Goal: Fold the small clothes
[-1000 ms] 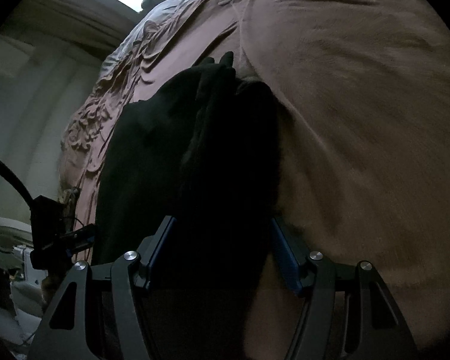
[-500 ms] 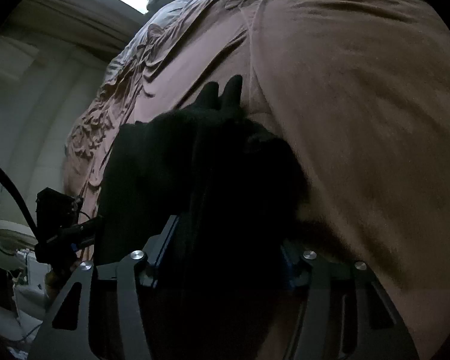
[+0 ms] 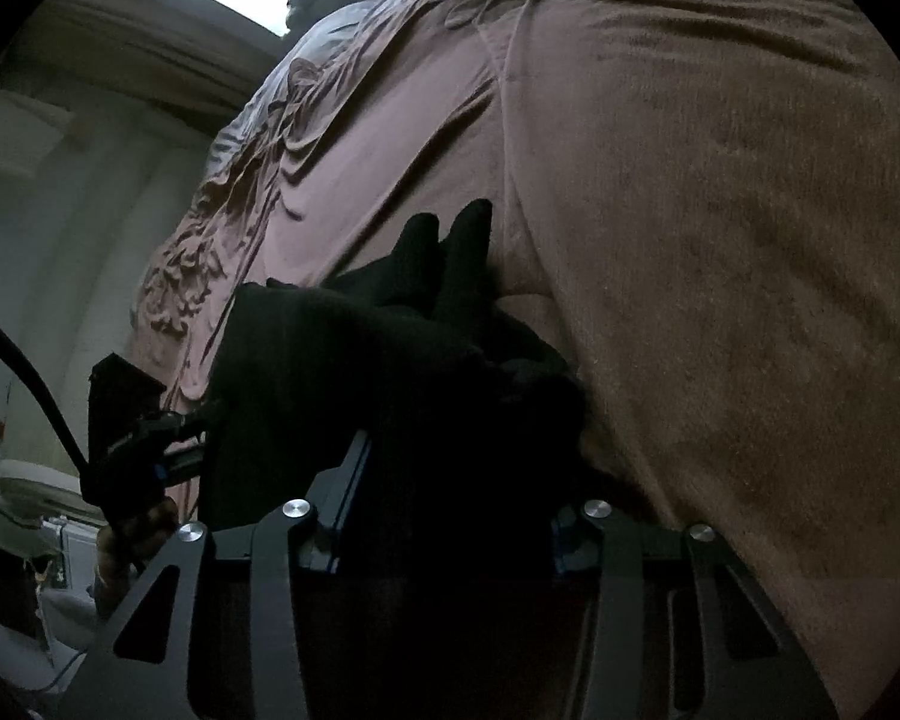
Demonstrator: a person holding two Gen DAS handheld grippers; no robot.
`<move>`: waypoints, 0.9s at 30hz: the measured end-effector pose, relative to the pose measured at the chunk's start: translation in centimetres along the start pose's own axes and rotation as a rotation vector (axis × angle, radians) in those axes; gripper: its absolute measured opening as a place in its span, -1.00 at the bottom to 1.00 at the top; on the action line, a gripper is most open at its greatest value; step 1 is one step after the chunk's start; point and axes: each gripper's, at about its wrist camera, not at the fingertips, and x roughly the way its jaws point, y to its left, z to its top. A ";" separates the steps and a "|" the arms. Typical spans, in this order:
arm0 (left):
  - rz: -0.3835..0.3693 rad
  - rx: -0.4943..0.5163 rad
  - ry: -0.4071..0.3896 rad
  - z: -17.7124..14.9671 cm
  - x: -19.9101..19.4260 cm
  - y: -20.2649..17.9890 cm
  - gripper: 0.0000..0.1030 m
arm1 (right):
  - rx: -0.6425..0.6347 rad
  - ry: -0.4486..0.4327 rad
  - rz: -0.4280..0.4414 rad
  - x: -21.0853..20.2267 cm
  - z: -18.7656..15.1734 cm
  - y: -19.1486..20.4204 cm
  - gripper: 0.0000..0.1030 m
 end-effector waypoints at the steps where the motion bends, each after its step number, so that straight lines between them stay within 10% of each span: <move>1: -0.003 -0.003 0.000 0.1 0.1 0.0 0.08 | -0.007 0.002 -0.006 0.1 0.1 0.2 -0.14; 11: 0.003 0.050 -0.047 0.7 0.0 -1.8 -0.54 | -0.097 0.002 -0.069 0.6 0.7 2.5 -0.65; 27: -0.048 0.188 -0.191 -3.5 -8.5 -7.8 -0.65 | -0.241 -0.167 -0.104 -6.8 -3.6 9.8 -0.69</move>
